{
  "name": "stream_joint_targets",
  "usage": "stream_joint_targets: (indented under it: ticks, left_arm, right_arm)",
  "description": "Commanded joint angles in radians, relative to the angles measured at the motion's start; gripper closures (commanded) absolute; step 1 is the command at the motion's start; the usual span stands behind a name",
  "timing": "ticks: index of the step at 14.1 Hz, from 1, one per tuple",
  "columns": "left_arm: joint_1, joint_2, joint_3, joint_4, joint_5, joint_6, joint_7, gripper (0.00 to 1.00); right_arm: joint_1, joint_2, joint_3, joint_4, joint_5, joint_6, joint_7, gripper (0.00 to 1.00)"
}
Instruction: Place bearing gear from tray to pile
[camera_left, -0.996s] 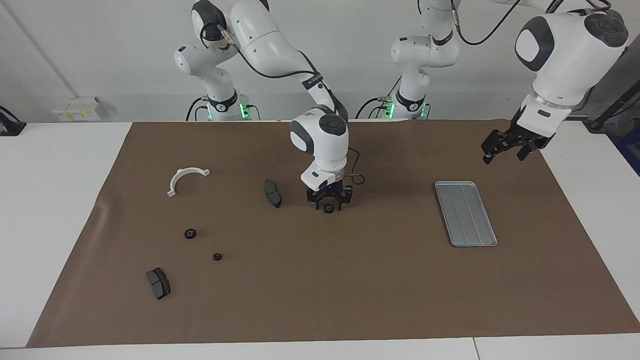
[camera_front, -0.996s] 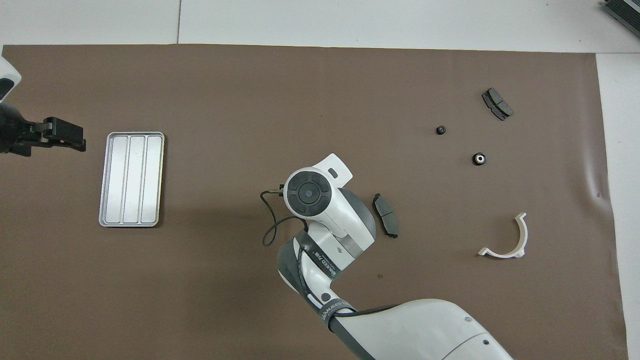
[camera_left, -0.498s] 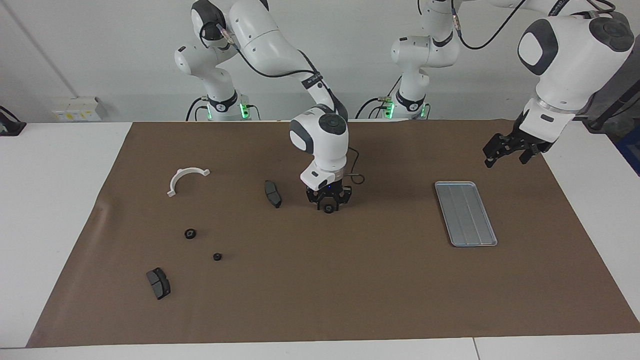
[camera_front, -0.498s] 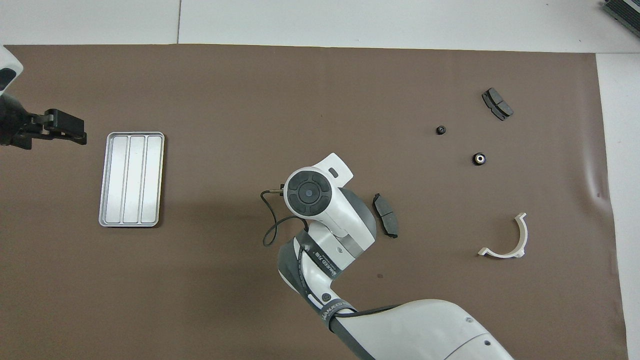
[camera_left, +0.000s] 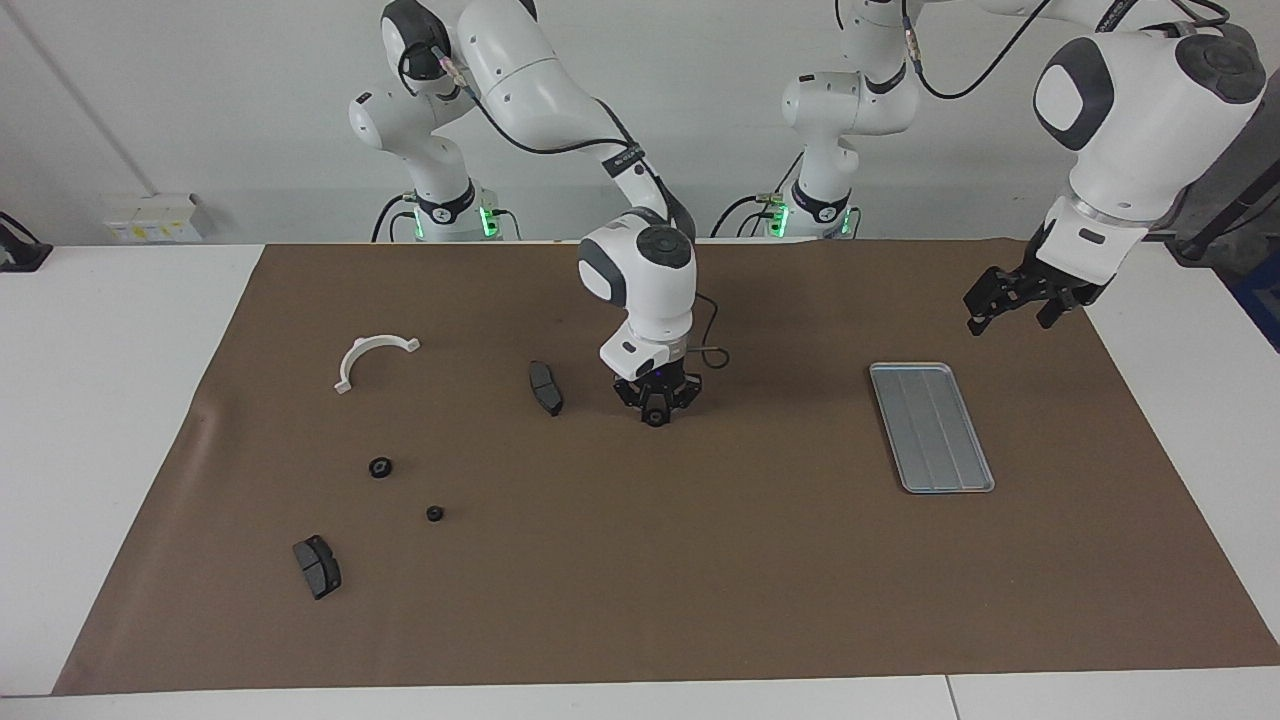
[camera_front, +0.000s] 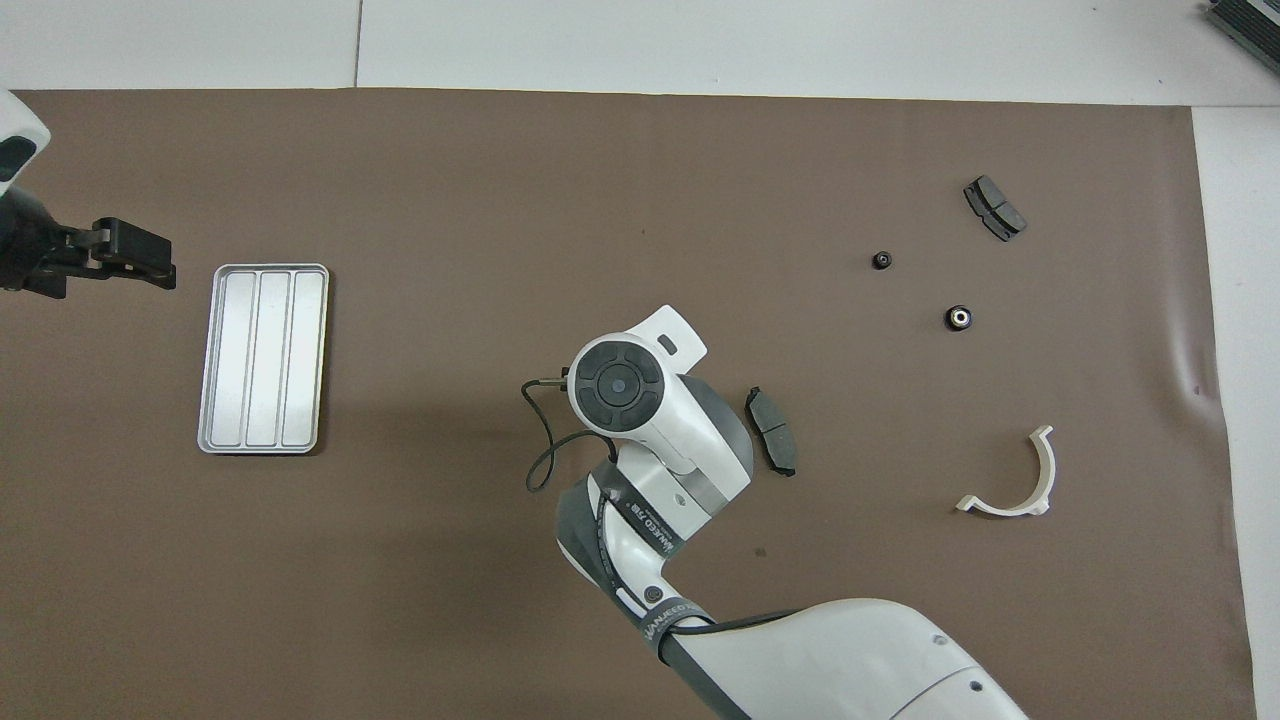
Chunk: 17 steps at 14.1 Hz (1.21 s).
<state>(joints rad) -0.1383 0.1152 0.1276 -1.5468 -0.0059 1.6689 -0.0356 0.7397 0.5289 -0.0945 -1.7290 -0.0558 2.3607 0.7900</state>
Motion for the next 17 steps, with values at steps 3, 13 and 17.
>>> stream_joint_targets:
  ticks: [3,13,17]
  left_arm:
    - [-0.006,-0.008,0.006,0.011,-0.002,0.002,0.006,0.00]
    - [0.005,-0.031,0.006,-0.001,-0.003,-0.006,0.000,0.00]
    - [0.008,-0.035,0.006,-0.001,-0.003,-0.006,0.000,0.00]
  right_arm:
    - [-0.006,-0.001,0.006,0.002,0.002,0.003,-0.006,1.00]
    - [-0.232,-0.280,-0.001,-0.043,0.002,-0.259,-0.153,1.00]
    - [-0.394,-0.317,0.001,-0.064,0.013,-0.339,-0.395,1.00]
